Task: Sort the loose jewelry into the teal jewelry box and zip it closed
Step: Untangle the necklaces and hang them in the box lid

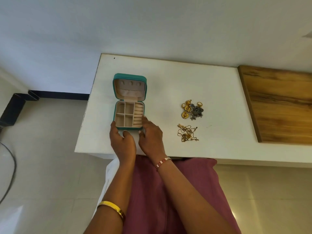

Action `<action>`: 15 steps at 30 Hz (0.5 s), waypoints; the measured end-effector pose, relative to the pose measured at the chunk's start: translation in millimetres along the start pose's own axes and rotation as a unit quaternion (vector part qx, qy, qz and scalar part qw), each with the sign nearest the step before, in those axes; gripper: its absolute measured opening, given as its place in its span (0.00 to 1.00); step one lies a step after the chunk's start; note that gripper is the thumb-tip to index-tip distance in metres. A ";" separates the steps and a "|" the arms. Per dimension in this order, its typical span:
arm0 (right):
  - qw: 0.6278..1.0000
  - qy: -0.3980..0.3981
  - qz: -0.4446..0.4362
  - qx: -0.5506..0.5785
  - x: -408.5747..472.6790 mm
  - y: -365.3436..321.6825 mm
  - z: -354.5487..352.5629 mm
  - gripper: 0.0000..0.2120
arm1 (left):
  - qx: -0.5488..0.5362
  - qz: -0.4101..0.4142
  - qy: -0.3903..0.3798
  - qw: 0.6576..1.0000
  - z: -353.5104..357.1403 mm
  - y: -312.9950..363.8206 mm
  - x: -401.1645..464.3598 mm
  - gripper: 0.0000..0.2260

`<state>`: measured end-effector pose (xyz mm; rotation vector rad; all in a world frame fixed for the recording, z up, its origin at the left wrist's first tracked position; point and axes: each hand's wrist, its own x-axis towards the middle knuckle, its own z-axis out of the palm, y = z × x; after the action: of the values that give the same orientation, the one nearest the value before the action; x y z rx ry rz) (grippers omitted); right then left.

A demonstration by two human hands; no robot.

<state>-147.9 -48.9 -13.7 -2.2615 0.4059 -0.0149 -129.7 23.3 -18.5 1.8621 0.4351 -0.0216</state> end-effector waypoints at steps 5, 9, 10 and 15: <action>0.996 -0.067 -0.002 -0.061 4.0 -11.2 5.2 0.27 | -0.007 -0.006 0.024 1.000 -10.8 -1.2 9.0 0.23; 0.998 -0.065 -0.009 -0.015 3.6 -6.0 1.5 0.28 | -0.004 -0.002 0.014 1.000 -9.6 -2.3 6.9 0.23; 0.998 -0.054 -0.019 0.010 1.3 -3.9 -1.3 0.28 | 0.003 -0.002 0.010 1.000 -8.6 -2.2 5.4 0.24; 0.994 0.075 0.019 0.081 -28.7 18.1 -32.0 0.20 | 0.072 0.023 0.000 0.997 -5.6 6.4 -11.5 0.27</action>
<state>-184.7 -75.0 -2.3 -2.0994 0.5088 -0.1932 -139.5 23.4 -8.1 2.0139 0.3984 -0.0232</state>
